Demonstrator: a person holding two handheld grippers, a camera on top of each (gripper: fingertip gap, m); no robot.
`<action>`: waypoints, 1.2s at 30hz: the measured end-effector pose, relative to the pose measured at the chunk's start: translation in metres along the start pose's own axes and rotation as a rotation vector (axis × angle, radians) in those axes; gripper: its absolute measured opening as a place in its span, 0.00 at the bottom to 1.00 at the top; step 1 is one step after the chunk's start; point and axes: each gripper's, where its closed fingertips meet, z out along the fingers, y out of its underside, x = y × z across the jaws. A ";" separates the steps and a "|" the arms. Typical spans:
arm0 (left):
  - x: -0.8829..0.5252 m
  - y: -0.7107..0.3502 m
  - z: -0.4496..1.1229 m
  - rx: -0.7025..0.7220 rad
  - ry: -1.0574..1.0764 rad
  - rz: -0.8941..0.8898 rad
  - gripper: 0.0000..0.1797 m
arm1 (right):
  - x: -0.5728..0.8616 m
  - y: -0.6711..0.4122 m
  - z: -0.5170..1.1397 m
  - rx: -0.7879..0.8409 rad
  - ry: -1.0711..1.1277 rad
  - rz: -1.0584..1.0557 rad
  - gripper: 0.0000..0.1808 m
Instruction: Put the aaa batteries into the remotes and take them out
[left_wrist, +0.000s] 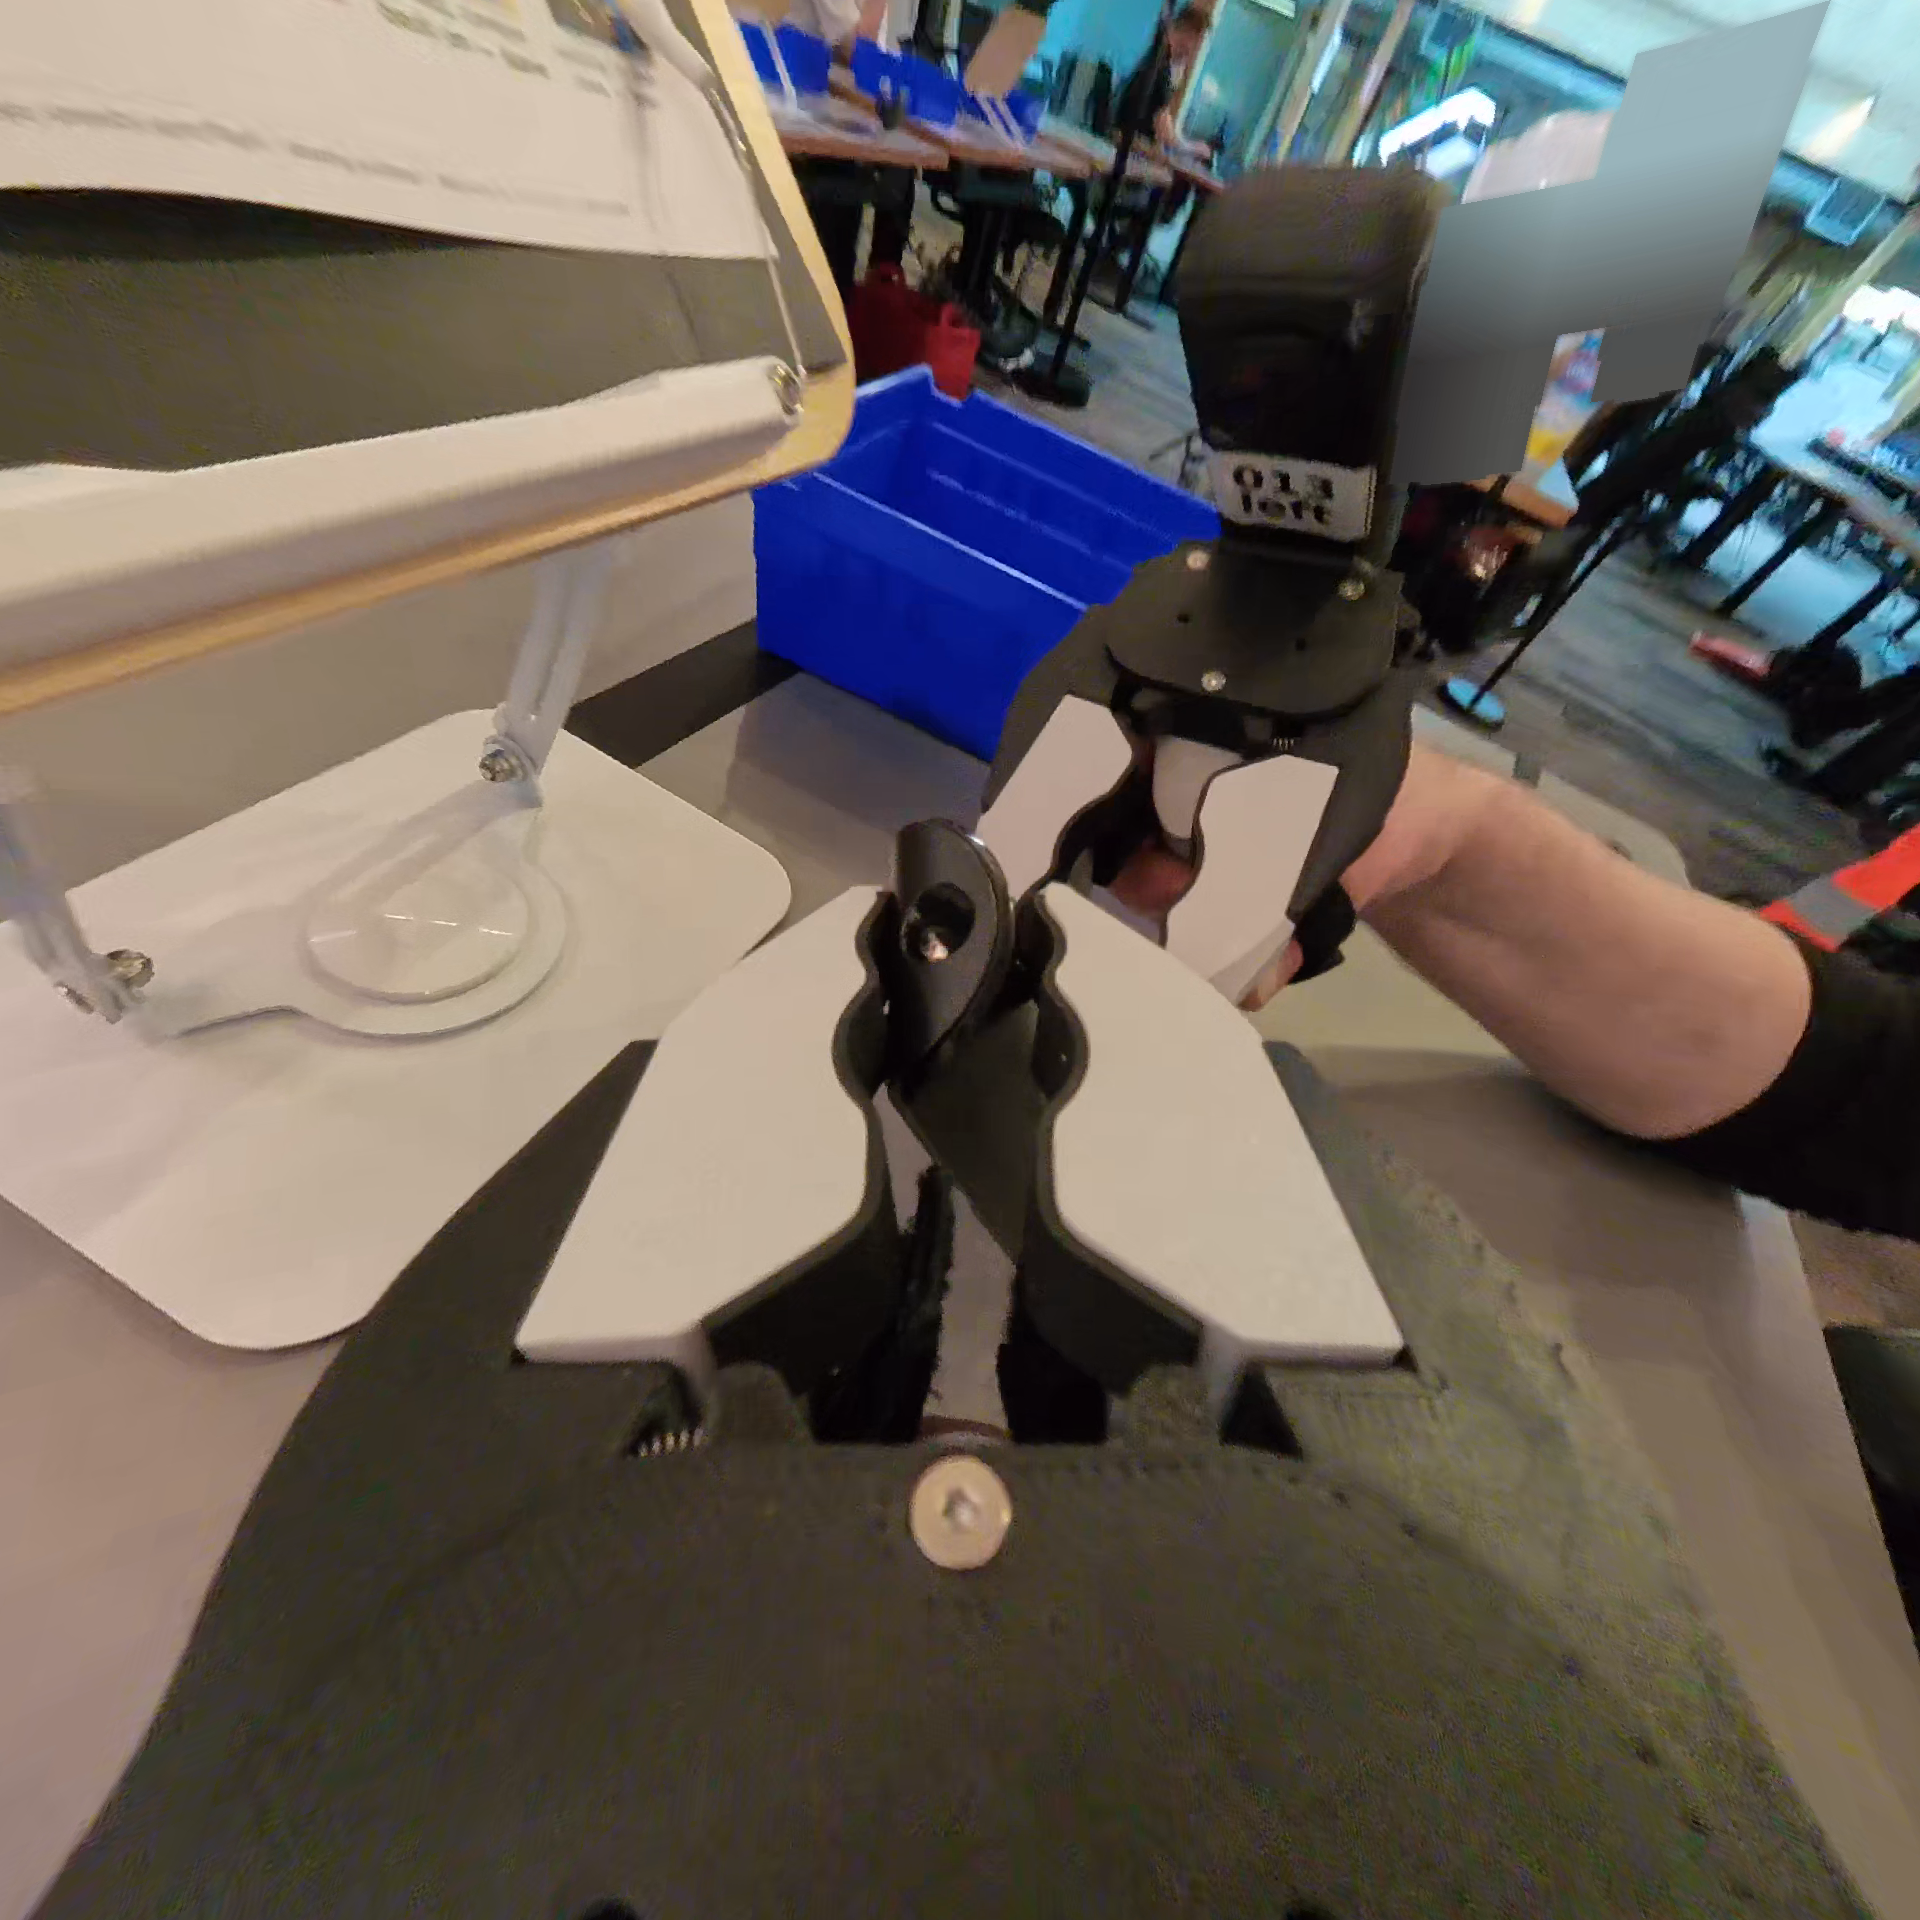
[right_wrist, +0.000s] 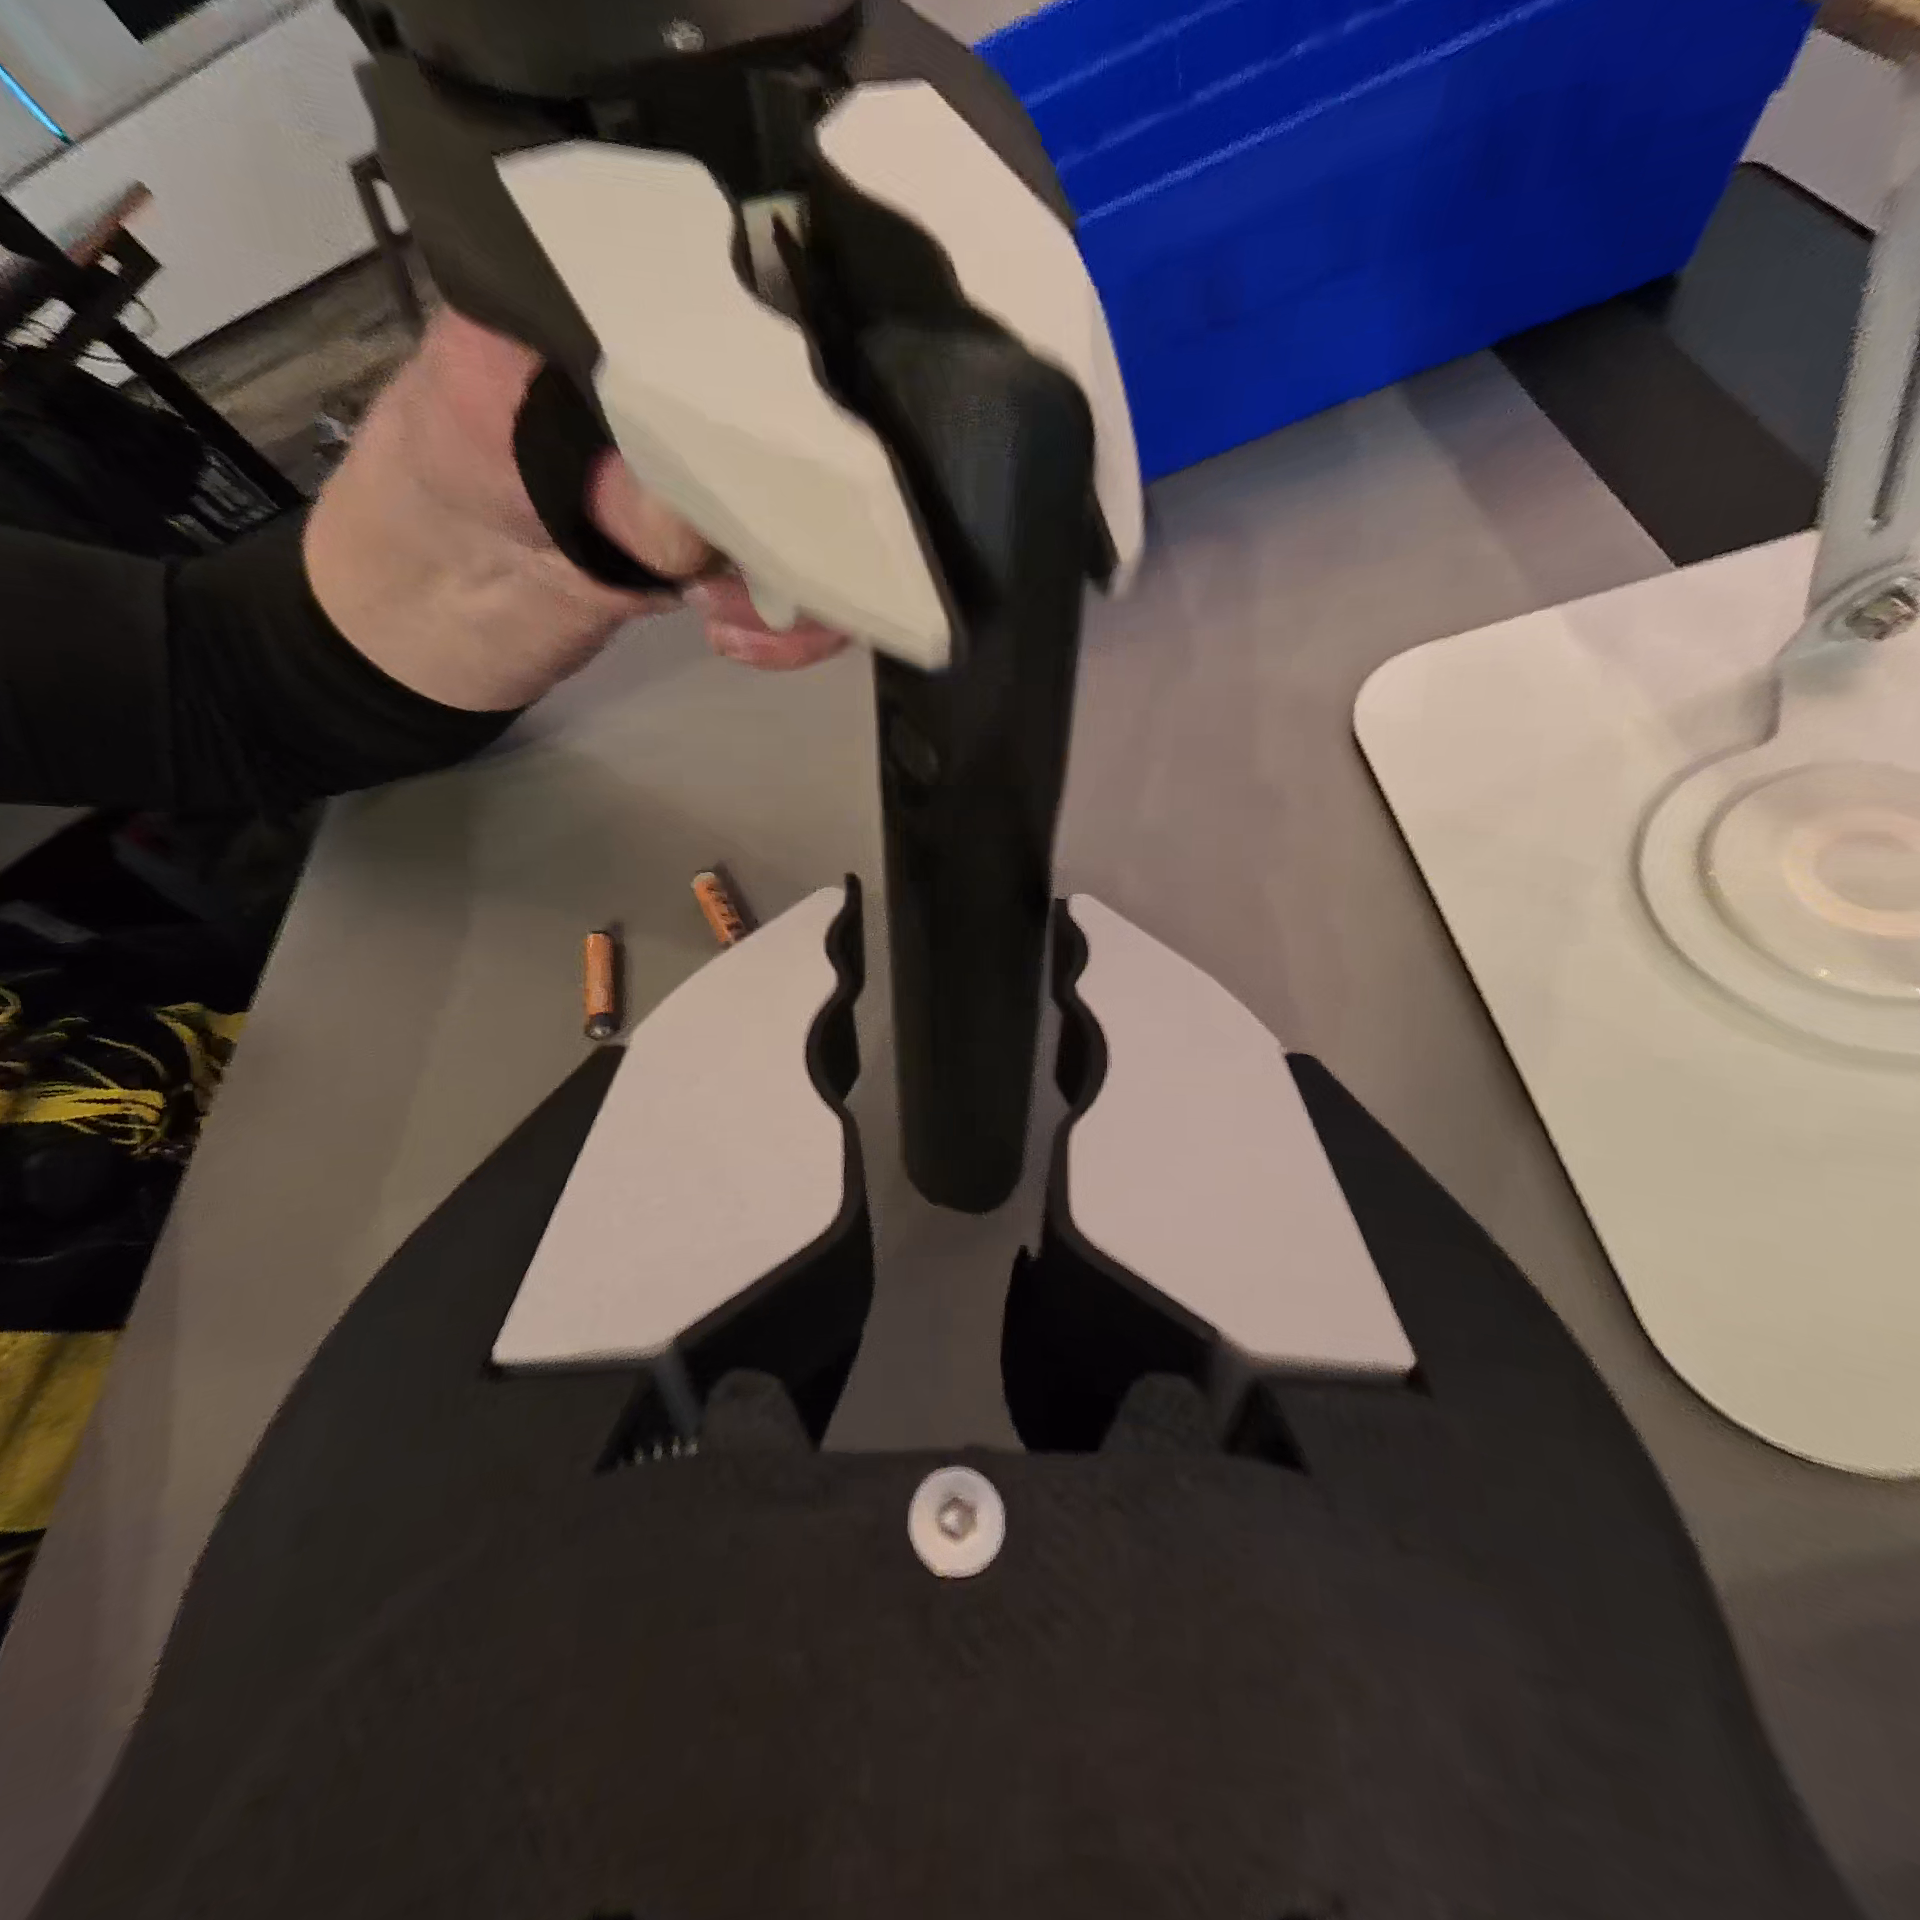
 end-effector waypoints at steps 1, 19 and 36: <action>-0.005 -0.004 -0.006 0.042 -0.006 -0.033 0.13 | 0.005 0.003 -0.002 -0.015 0.029 0.000 0.23; -0.005 -0.020 -0.127 0.721 -0.093 -0.224 0.13 | -0.038 0.001 0.009 0.386 -0.161 0.229 0.08; 0.007 -0.010 -0.132 0.776 -0.079 -0.198 0.13 | -0.030 -0.004 0.005 0.530 -0.081 0.258 0.07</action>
